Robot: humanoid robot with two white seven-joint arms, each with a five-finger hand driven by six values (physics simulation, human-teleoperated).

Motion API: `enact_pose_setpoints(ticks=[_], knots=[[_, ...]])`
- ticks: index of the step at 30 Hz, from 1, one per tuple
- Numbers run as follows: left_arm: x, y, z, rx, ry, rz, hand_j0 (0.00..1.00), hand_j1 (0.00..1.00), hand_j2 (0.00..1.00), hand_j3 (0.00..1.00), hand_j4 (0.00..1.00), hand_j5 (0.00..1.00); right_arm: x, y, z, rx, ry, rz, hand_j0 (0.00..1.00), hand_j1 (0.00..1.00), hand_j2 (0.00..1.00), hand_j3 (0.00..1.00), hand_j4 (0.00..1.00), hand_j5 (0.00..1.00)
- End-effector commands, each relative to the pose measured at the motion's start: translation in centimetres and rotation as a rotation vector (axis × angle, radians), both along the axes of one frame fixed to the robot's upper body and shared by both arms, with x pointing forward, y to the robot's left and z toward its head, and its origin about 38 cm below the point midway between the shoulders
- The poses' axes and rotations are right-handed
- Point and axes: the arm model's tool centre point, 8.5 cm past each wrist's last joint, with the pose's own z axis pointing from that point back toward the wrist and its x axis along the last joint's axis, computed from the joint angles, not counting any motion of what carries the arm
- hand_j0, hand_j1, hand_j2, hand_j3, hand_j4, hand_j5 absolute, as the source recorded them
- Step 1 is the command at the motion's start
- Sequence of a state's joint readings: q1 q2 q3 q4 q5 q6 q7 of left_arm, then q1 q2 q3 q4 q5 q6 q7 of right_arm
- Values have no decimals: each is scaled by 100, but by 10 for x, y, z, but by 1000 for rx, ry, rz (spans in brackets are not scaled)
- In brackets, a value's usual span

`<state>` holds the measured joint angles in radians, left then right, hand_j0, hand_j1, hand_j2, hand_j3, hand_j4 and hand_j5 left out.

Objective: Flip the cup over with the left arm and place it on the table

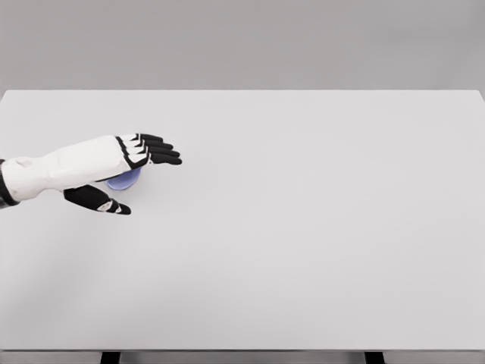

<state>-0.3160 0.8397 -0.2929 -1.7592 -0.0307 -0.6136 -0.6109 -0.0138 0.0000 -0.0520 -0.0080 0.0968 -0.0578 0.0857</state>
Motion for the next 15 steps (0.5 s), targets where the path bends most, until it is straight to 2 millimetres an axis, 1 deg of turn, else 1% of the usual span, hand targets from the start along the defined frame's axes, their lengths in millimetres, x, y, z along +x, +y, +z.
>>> enact_pose_setpoints(ticks=[1,3,5,6,7,8,9,10,11,12,13,14,15], knots=[[0,-1,-3,34,-11,4,100,100,100,100,100,100,-1,0,0,0,3,-2,100,100,100,100,100,100],[3,2,-7,53,-9,21,100,100,100,100,100,100,-3,0,0,0,6,2,100,100,100,100,100,100],[12,18,-15,107,-3,76,100,100,100,100,100,100,-2,0,0,0,5,2,100,100,100,100,100,100],[20,27,-16,154,-16,112,100,100,100,100,100,100,-2,0,0,0,5,2,100,100,100,100,100,100],[37,44,-16,272,-61,180,100,100,100,100,100,100,-1,0,0,0,3,2,100,100,100,100,100,100],[43,50,-12,320,-87,204,100,100,100,100,100,100,-2,0,0,0,5,2,100,100,100,100,100,100],[48,64,-12,328,-75,246,100,100,100,100,100,100,-2,0,0,0,5,2,100,100,100,100,100,100],[50,78,-8,348,-71,276,100,100,100,100,100,100,-2,0,0,0,5,2,100,100,100,100,100,100],[50,86,-3,378,-73,285,100,100,100,100,100,100,-2,0,0,0,5,2,100,100,100,100,100,100],[55,99,1,414,-60,307,100,100,100,100,100,100,-2,0,0,0,3,2,100,100,100,100,100,100],[63,99,1,413,-38,304,100,100,100,100,100,100,-2,0,0,0,5,2,100,100,100,100,100,100],[75,94,-1,423,-9,287,100,100,100,100,100,100,-2,0,0,0,5,2,100,100,100,100,100,100],[80,87,-10,459,22,258,100,100,100,100,100,100,-2,0,0,0,5,2,100,100,100,100,100,100]])
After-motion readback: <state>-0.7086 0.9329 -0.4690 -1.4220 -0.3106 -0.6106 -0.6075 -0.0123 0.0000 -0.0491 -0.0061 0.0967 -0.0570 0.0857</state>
